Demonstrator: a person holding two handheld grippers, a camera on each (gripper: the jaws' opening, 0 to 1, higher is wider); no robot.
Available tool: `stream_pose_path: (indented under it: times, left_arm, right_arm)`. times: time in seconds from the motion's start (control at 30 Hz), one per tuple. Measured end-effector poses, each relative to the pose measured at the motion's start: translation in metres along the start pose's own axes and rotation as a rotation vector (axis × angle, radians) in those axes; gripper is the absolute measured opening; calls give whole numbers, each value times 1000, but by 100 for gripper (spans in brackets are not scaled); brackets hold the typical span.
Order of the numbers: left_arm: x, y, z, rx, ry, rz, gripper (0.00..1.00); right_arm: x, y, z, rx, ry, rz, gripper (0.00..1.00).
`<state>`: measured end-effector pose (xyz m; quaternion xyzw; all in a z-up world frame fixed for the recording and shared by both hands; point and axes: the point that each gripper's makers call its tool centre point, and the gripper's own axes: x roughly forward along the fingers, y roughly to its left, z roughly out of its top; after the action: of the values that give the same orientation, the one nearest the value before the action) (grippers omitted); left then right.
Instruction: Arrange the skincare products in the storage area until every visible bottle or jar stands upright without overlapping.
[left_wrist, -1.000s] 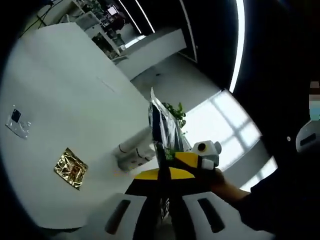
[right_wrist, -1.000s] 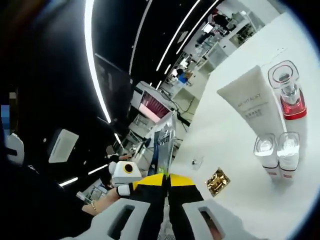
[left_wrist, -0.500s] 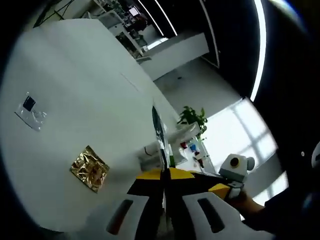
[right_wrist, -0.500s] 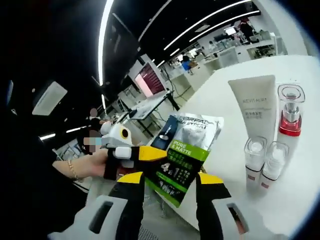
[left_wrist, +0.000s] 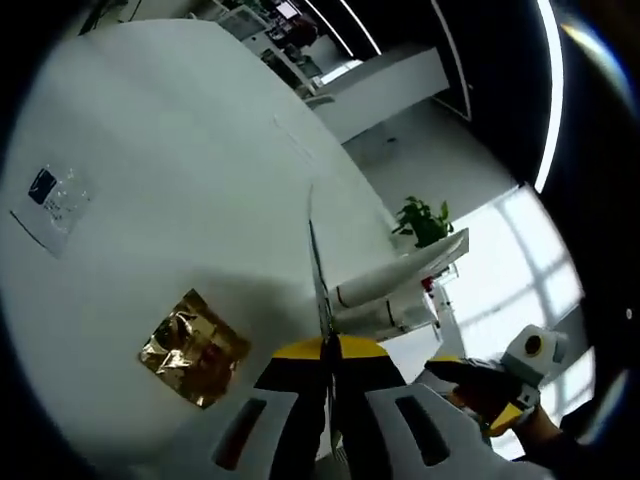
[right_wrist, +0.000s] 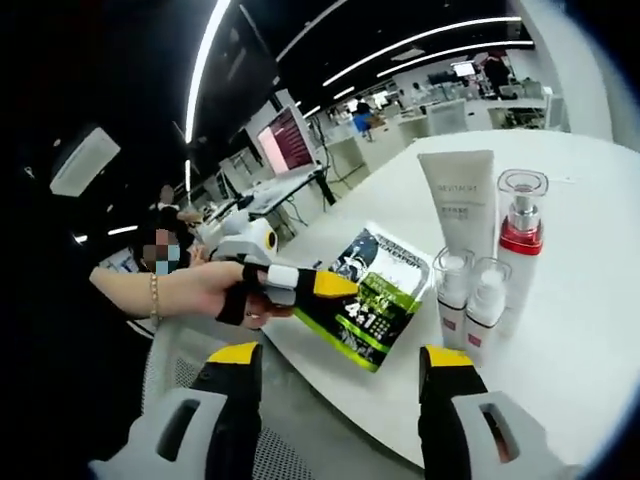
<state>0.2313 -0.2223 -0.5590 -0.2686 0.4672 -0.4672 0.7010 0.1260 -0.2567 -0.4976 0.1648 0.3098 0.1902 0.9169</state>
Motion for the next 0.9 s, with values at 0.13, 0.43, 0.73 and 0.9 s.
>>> stream_pose_path:
  times: [0.13,0.43,0.73,0.9]
  left_arm:
    - [4,2,0,14,14,18,0]
    - [12,16,0,16,21,50,0]
    - [19,29,-3,28,15,92,0]
    - [20,36,-3,78,19,125,0]
  right_arm:
    - [-8,-12,-5,-19,17,-41,79]
    - [-23,-34,-11,-11,20,-118,90]
    - [-35,-47,-8,-21,-1,-167,93]
    - [-40,-55,-7,-20,-27,-190,93]
